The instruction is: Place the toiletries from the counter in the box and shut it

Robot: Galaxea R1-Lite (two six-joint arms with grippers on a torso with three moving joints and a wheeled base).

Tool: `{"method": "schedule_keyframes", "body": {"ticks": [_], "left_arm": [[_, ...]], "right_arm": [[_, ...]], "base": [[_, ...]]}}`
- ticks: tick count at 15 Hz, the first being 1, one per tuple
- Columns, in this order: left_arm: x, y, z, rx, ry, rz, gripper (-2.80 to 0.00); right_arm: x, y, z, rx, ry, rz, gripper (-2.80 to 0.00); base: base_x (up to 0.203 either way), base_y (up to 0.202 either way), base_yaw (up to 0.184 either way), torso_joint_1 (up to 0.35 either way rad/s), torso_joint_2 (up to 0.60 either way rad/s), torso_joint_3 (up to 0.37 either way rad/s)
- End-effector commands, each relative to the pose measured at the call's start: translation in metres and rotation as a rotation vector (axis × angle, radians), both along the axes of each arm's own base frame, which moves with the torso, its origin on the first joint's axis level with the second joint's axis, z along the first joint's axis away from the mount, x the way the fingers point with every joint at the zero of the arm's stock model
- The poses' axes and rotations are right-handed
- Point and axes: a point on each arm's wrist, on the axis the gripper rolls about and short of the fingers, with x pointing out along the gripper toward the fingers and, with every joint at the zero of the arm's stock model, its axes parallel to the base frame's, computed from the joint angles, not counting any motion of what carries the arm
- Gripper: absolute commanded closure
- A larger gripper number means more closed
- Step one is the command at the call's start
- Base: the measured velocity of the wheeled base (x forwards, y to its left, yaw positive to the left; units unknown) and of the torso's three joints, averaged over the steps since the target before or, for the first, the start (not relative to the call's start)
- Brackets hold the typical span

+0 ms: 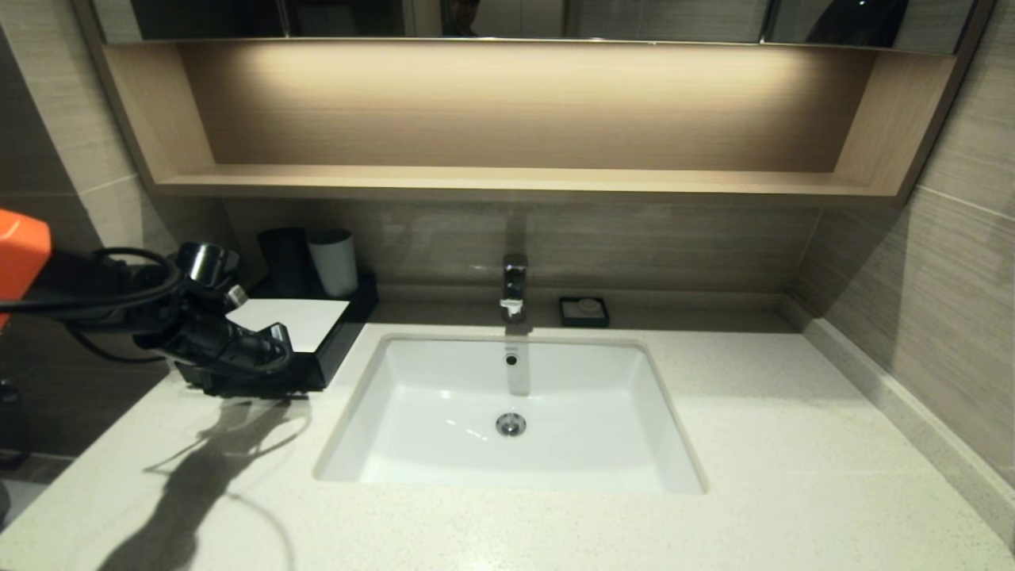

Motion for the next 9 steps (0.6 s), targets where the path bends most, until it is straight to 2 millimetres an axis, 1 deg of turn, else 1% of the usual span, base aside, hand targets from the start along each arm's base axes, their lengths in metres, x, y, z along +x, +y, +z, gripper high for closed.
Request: {"method": "schedule_keyframes", "body": {"ticks": [1,5,9], "left_arm": [[-0.003,0.000,0.004,0.000,-0.019,0.003,0.00],[-0.011,-0.001,0.007,-0.001,-0.016,0.001,0.00],[-0.035,-0.003,0.011,0.002,0.009,-0.005,0.00]], "right_arm": [[0.000,0.000,0.000,0.000,0.001,0.000,0.00],[0.000,0.000,0.000,0.000,0.000,0.000,0.00],[0.000,0.000,0.000,0.000,0.000,0.000,0.00]], "base": [[0.000,0.000,0.000,0.000,0.00,0.000],[0.000,0.000,0.000,0.000,0.00,0.000],[0.000,0.000,0.000,0.000,0.00,0.000]]}}
